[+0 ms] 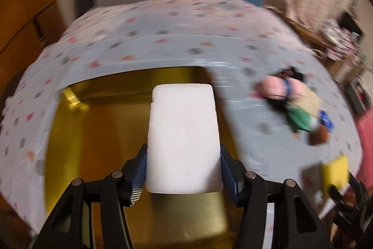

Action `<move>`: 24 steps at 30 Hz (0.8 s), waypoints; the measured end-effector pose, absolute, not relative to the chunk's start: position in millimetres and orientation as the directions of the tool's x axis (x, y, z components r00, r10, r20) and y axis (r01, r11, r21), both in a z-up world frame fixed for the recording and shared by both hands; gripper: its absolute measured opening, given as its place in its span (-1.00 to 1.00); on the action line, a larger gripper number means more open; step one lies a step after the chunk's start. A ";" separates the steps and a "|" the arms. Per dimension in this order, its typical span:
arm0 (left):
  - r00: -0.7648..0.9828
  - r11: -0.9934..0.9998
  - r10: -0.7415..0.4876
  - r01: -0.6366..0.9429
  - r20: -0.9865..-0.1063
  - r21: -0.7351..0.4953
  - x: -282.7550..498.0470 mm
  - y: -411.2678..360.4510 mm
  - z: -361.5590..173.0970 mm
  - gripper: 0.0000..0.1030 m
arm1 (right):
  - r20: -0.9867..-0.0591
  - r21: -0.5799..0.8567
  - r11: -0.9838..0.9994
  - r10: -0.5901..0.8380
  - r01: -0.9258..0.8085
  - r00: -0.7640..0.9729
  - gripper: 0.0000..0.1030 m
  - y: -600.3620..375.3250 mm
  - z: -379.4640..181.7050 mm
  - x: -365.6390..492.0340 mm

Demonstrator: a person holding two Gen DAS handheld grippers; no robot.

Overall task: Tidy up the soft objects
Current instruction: 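Carry the white sponge into the gold tray and open the left tool while the right holds the yellow sponge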

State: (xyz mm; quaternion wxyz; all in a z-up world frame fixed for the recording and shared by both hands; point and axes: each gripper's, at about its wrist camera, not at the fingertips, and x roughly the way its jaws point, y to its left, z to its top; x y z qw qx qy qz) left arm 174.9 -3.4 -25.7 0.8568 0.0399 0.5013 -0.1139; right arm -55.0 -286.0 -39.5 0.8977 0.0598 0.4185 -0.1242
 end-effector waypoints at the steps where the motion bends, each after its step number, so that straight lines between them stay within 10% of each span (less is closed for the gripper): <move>1: 0.467 0.976 -0.140 0.215 -0.873 -0.041 182.1 4.7 -29.6 0.11 | -0.765 0.004 0.963 -0.170 0.269 0.621 0.84 -282.9 -38.1 -54.1; 20: 0.424 0.991 0.010 0.118 -0.905 0.066 264.3 101.8 -82.0 0.14 | -0.762 0.013 0.978 -0.125 0.209 0.635 0.84 -238.0 -26.3 -34.6; 24: 0.430 0.996 -0.042 0.095 -0.902 -0.001 263.4 108.9 -79.4 0.48 | -0.763 0.011 0.980 -0.121 0.200 0.635 0.84 -234.0 -26.0 -33.7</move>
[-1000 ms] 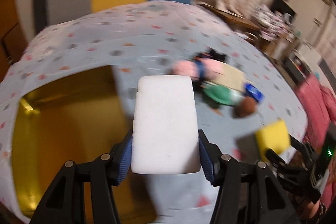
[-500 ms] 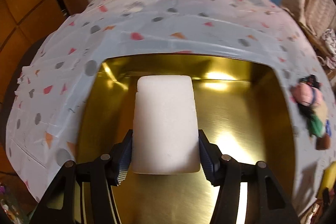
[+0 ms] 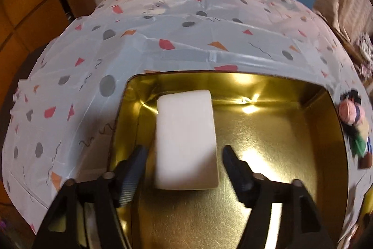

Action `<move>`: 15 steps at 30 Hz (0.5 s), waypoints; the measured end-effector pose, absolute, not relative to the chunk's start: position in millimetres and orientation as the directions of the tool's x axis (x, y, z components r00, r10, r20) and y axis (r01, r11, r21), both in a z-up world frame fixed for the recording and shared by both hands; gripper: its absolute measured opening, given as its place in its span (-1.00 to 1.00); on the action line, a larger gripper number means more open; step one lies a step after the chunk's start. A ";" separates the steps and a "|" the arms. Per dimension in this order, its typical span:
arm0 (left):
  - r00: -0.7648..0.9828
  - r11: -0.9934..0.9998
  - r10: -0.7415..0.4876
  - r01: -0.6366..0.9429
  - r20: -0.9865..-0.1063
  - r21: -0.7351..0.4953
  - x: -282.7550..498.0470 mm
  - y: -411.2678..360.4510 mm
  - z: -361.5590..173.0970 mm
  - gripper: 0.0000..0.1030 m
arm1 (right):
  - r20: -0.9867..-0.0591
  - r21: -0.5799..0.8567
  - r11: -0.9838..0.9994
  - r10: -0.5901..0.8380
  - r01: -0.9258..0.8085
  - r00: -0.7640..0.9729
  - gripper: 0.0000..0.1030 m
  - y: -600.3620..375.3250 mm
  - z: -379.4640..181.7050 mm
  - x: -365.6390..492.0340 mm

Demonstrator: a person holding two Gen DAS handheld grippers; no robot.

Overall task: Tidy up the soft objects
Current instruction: 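Carry the white sponge into the gold tray and open the left tool while the right holds the yellow sponge, then carry the yellow sponge into the gold tray and open the right tool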

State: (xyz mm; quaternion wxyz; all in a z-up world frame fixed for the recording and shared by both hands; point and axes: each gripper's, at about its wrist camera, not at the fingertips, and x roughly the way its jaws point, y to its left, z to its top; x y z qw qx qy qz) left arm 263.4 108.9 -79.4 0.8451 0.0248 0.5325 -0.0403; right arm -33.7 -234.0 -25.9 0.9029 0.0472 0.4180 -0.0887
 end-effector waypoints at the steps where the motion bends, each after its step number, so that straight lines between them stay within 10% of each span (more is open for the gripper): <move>1: 0.440 0.996 -0.037 0.093 -0.897 0.004 263.2 109.5 -78.3 0.51 | -0.764 0.013 0.980 -0.118 0.198 0.634 0.84 -233.5 -26.0 -33.5; 15: 0.519 0.994 -0.103 0.031 -0.848 -0.102 208.7 115.0 -38.7 0.52 | -0.742 0.023 0.990 -0.074 0.136 0.666 0.85 -216.3 -10.4 -16.5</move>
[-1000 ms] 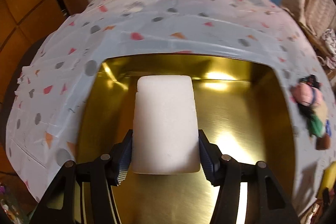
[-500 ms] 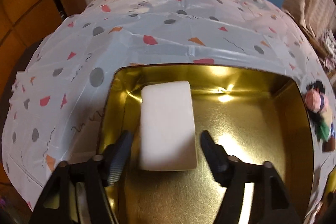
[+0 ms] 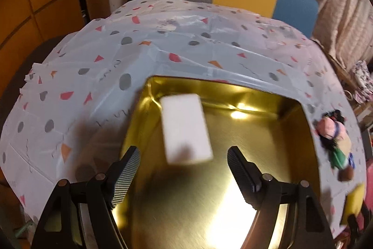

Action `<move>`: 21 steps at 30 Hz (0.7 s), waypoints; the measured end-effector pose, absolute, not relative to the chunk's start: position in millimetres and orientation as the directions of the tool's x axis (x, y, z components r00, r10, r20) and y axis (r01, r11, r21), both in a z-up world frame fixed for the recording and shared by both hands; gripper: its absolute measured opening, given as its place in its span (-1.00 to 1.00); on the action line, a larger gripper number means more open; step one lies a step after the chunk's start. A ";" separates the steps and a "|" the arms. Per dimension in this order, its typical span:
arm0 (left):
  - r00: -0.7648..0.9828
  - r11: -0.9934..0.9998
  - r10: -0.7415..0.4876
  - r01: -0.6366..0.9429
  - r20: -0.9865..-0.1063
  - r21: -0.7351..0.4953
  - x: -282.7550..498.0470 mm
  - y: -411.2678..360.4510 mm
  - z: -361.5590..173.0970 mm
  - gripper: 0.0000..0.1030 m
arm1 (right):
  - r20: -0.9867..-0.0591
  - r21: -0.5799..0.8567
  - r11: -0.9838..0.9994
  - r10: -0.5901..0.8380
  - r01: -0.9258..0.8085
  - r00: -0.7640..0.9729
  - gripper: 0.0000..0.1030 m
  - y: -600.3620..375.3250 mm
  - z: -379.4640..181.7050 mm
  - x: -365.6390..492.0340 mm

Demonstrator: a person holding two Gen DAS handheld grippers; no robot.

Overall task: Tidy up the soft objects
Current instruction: 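Carry the yellow sponge into the gold tray and open the right tool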

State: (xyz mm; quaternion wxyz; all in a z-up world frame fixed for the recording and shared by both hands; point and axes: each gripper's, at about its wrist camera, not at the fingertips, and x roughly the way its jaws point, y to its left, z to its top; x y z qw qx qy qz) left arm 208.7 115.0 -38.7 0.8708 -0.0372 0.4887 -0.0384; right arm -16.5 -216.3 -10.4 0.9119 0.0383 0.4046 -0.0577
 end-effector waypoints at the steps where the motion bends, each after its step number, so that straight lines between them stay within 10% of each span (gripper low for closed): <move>1: 0.526 0.993 -0.115 0.045 -0.843 -0.108 201.3 110.6 -36.2 0.52 | -0.739 0.024 0.992 -0.064 0.121 0.670 0.85 -212.4 -6.7 -11.6; 21: 0.519 0.970 -0.182 -0.046 -0.835 -0.240 119.7 125.8 -42.6 0.50 | -0.814 -0.062 0.909 0.193 -0.412 0.548 0.88 -38.9 -1.1 150.5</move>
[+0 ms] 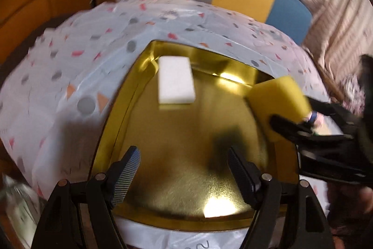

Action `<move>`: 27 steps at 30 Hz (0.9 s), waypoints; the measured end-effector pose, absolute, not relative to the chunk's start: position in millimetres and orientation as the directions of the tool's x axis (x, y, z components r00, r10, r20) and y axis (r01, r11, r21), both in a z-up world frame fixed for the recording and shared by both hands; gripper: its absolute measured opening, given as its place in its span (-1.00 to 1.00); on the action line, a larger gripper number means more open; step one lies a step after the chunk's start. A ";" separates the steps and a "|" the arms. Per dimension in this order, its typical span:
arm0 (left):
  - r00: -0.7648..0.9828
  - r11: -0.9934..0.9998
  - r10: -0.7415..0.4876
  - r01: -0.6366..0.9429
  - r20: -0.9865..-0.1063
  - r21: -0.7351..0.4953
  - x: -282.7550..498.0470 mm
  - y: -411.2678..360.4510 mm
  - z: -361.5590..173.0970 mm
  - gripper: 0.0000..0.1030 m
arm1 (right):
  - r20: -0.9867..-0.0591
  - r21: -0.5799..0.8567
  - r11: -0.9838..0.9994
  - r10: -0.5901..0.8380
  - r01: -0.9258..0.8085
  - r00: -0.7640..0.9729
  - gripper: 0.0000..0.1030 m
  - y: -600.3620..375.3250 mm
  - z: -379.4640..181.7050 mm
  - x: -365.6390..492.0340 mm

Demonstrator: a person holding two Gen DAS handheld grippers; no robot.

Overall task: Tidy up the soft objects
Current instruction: 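Carry the yellow sponge into the gold tray and open the right tool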

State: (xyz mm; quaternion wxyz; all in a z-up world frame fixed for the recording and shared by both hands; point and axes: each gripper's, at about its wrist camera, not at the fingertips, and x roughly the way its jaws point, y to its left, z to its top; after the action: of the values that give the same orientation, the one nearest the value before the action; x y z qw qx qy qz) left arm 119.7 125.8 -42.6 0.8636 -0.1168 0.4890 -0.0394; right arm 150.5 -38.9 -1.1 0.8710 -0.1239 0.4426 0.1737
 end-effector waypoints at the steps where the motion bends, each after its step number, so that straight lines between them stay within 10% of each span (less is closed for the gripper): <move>1: 0.521 0.967 -0.179 -0.066 -0.835 -0.248 118.1 130.9 -42.7 0.50 | -0.827 -0.065 0.906 0.185 -0.418 0.531 0.88 -30.4 -7.6 160.1; 14: 0.530 0.967 -0.083 -0.163 -0.844 -0.198 111.1 150.6 -44.0 0.50 | -0.880 -0.073 0.903 0.141 -0.423 0.453 1.00 20.9 -47.3 236.5; 27: 0.514 0.966 -0.166 -0.085 -0.841 -0.242 102.9 118.5 -43.7 0.50 | -0.730 0.049 0.956 0.233 -0.290 0.643 1.00 -44.4 28.2 193.2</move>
State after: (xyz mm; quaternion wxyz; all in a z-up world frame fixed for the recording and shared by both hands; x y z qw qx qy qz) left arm 102.9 118.5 -43.7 0.8608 -0.1273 0.4922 -0.0234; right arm 193.2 -44.4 28.2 0.9056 -0.0361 0.3972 0.1444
